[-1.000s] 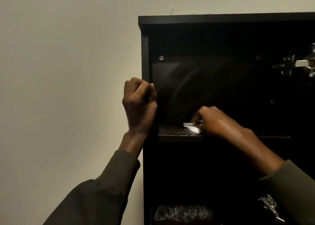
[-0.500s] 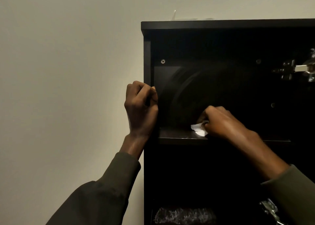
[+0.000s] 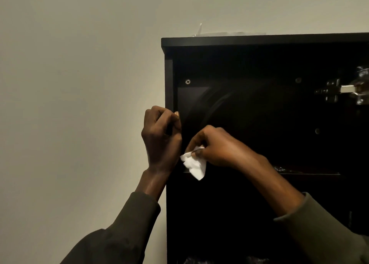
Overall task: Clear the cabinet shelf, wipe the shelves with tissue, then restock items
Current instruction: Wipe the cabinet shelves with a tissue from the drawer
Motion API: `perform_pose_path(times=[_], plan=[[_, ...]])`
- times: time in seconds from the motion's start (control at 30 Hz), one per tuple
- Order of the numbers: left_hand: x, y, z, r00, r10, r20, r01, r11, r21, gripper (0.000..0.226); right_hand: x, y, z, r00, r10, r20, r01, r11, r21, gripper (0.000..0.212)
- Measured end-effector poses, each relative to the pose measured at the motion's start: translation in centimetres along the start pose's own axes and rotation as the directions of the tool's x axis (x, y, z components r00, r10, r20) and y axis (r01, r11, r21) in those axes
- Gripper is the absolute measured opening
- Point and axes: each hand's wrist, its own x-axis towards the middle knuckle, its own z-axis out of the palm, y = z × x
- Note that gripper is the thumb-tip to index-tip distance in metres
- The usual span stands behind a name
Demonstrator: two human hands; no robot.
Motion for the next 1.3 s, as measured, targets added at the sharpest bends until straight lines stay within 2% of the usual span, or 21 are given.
perform_pose_path(times=[0.03,0.07,0.17,0.23,0.33,0.5,0.57,0.67,0.77,0.97,1.03,1.1,1.2,1.3], plan=[[0.0,0.0,0.1,1.000,-0.006,0.001,0.006,1.000,0.001,0.021,0.2,0.5,0.0,0.998,0.022,-0.060,-0.025,0.999,-0.047,0.020],[0.0,-0.1,0.1,1.000,-0.010,0.003,0.010,1.000,0.005,0.020,0.4,0.9,0.1,0.997,0.050,-0.058,-0.054,0.996,-0.072,0.022],[0.0,0.0,0.2,1.000,-0.005,-0.005,0.005,1.000,0.009,0.020,0.2,0.6,1.2,0.976,0.122,0.182,-0.121,0.993,-0.018,0.024],[0.0,0.1,0.1,1.000,0.005,-0.011,-0.005,1.000,0.011,0.021,-0.3,-0.3,2.4,0.967,0.082,0.240,-0.080,0.997,-0.015,0.030],[0.0,0.0,0.0,1.000,0.009,-0.021,-0.009,1.000,0.015,0.021,-1.1,-1.2,3.1,0.970,0.050,0.237,-0.029,0.995,-0.092,0.030],[0.1,0.0,-0.1,1.000,0.009,-0.018,-0.009,1.000,0.019,0.020,-3.3,-0.1,0.8,0.953,0.154,0.260,-0.122,0.983,-0.135,0.037],[0.0,0.0,0.0,1.000,0.004,-0.015,-0.004,1.000,0.013,0.020,-5.1,0.9,0.0,0.943,0.235,0.234,-0.188,0.960,-0.207,0.047],[0.1,0.1,0.0,1.000,0.005,-0.021,-0.004,1.000,0.012,0.020,-7.8,2.8,-1.2,0.927,0.360,0.105,-0.323,0.909,-0.265,0.053],[0.0,0.0,0.0,1.000,0.010,-0.025,-0.010,1.000,0.003,0.022,-10.2,4.9,-2.8,0.867,0.498,0.012,-0.478,0.837,-0.267,0.058],[-0.1,-0.1,0.1,1.000,-0.010,-0.021,0.010,1.000,-0.012,0.022,-11.9,7.1,-5.9,0.734,0.678,-0.038,-0.653,0.690,-0.313,0.061],[-0.1,0.0,0.2,1.000,-0.013,-0.024,0.013,1.000,-0.010,0.021,-11.5,6.4,-5.7,0.752,0.659,-0.018,-0.624,0.704,-0.340,0.061],[-0.1,0.1,0.1,1.000,-0.011,-0.028,0.011,1.000,-0.012,0.021,-10.8,5.0,-4.1,0.822,0.569,-0.002,-0.529,0.764,-0.370,0.060],[0.0,0.1,0.1,1.000,-0.015,-0.023,0.015,1.000,-0.006,0.021,-9.1,1.3,-0.5,0.951,0.307,0.041,-0.265,0.875,-0.406,0.056],[-0.1,0.0,0.2,1.000,-0.008,-0.024,0.008,1.000,0.001,0.022,-7.2,-2.8,2.6,0.988,0.089,0.125,-0.047,0.952,-0.302,0.052]])
